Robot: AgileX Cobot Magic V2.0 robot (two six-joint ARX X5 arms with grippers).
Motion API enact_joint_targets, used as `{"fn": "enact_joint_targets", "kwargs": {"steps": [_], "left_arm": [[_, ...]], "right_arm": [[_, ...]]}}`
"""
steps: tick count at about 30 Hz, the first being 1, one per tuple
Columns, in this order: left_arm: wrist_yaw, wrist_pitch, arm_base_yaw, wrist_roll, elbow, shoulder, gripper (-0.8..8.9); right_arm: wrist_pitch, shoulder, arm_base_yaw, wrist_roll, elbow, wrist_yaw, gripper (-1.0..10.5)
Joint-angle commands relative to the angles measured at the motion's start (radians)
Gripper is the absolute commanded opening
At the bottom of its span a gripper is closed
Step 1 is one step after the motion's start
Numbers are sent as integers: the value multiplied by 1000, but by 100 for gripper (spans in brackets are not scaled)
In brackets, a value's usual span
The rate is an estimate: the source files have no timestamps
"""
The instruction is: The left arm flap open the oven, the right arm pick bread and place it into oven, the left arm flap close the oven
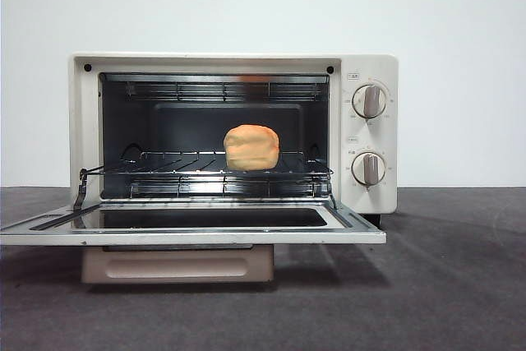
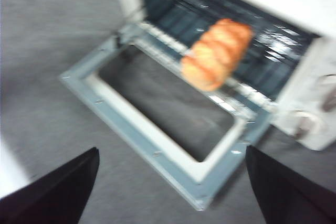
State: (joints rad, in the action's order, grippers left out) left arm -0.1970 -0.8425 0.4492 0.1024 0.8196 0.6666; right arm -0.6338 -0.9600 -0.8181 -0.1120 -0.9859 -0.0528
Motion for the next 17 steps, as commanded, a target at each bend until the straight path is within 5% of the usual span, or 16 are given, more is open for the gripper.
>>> {"fn": "enact_joint_targets", "kwargs": {"steps": [1, 17], "left_arm": [[0, 10, 3, 5, 4, 6, 16], [64, 208, -56, 113, -122, 8, 14]], "right_arm": [[68, 43, -10, 7, 71, -86, 441], [116, 87, -10, -1, 141, -124, 441]]}}
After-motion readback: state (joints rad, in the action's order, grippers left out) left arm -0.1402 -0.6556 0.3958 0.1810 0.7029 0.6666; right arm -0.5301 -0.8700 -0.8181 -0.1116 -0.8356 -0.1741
